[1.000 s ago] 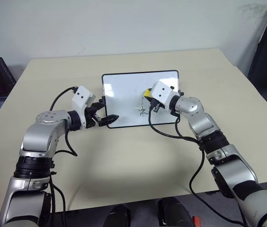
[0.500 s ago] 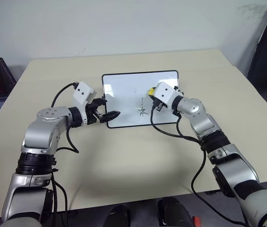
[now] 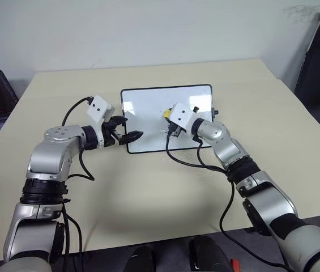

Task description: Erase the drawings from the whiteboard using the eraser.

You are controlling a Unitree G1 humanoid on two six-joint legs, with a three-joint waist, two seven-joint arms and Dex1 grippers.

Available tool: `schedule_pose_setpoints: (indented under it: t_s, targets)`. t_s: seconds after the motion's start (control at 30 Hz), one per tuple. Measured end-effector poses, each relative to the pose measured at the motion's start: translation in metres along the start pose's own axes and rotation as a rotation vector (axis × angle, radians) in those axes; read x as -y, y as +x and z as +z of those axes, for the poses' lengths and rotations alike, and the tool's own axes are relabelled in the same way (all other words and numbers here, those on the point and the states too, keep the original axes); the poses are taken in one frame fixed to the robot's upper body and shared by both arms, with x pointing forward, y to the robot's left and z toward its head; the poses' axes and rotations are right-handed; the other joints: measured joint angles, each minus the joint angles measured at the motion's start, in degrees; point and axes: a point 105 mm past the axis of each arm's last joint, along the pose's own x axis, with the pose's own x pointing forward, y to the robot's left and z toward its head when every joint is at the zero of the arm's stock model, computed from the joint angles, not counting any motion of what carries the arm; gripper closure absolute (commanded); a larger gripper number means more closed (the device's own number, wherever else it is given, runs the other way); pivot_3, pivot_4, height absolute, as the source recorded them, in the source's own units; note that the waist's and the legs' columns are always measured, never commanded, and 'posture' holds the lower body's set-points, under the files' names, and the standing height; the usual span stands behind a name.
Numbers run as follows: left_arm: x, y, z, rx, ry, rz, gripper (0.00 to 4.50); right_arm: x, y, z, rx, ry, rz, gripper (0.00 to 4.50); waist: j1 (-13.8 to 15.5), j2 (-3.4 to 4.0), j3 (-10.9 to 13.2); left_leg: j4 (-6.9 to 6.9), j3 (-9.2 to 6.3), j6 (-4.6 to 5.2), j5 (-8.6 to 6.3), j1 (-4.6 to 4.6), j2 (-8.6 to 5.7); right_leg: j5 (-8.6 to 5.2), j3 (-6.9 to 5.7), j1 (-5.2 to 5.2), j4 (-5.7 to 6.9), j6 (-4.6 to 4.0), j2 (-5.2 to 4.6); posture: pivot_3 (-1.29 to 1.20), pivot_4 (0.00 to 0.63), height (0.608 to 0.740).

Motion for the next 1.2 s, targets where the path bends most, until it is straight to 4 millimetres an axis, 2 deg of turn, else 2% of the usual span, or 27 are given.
schedule_pose_setpoints:
  t_s: [0.27, 0.47, 0.63, 0.7, 0.87, 0.93, 1.03, 1.2]
  targets:
    - [0.0, 0.0, 0.0, 0.0, -0.001, 0.002, 0.0, -0.005, -0.008, -0.013, -0.069, -0.045, 0.099, 3.54, 0.23, -0.01, -0.02, 0.03, -0.13, -0.01, 0.01, 0.37, -0.04, 0.0, -0.12, 0.46, -0.02, 0.0, 0.09, 0.0, 0.15, 0.74]
    - [0.0, 0.0, 0.0, 0.0, -0.002, -0.002, 0.0, -0.013, -0.008, -0.012, -0.079, -0.103, 0.138, 3.54, 0.22, -0.02, -0.02, -0.01, -0.11, 0.0, 0.0, 0.75, -0.03, -0.01, -0.09, 0.78, -0.03, 0.02, 0.13, 0.0, 0.15, 0.74]
    - [0.002, 0.0, -0.004, -0.009, -0.011, -0.006, 0.0, -0.011, -0.008, -0.011, -0.078, -0.106, 0.117, 3.54, 0.21, 0.0, 0.0, -0.01, -0.11, 0.0, 0.0, 0.75, -0.02, -0.01, -0.08, 0.78, -0.03, 0.02, 0.13, 0.0, 0.15, 0.74]
    - [0.003, -0.001, -0.006, -0.013, -0.014, -0.007, 0.0, -0.006, -0.009, -0.009, -0.08, -0.096, 0.091, 3.54, 0.23, 0.0, 0.0, -0.01, -0.12, 0.0, 0.0, 0.73, -0.02, -0.01, -0.08, 0.77, -0.04, 0.02, 0.13, 0.0, 0.15, 0.74]
    - [0.005, -0.001, -0.007, -0.016, -0.017, -0.016, 0.0, 0.027, -0.013, -0.002, -0.085, -0.079, -0.036, 3.54, 0.3, 0.01, 0.02, -0.01, -0.14, -0.01, 0.01, 0.44, -0.02, 0.0, -0.1, 0.52, -0.09, 0.01, 0.1, 0.0, 0.15, 0.74]
    - [0.005, -0.001, -0.009, -0.022, -0.024, -0.018, 0.0, 0.032, -0.014, -0.001, -0.084, -0.071, -0.06, 3.54, 0.24, 0.01, 0.02, -0.02, -0.13, -0.01, 0.01, 0.28, 0.0, 0.0, -0.09, 0.35, -0.12, 0.01, 0.04, 0.0, 0.15, 0.74]
    - [0.006, -0.001, -0.01, -0.025, -0.027, -0.021, 0.0, 0.025, -0.01, 0.005, -0.063, -0.062, -0.042, 3.54, 0.01, 0.0, 0.02, -0.04, -0.07, -0.13, 0.07, -0.11, 0.02, 0.0, -0.01, -0.09, -0.07, -0.01, -0.02, 0.0, 0.15, 0.74]
    - [0.009, -0.001, -0.007, -0.018, -0.012, -0.027, 0.0, -0.001, -0.006, 0.006, -0.054, -0.06, 0.048, 3.54, 0.1, 0.0, 0.02, -0.04, -0.07, -0.03, 0.01, -0.11, 0.01, 0.0, -0.02, -0.06, -0.1, 0.0, -0.02, 0.0, 0.15, 0.74]
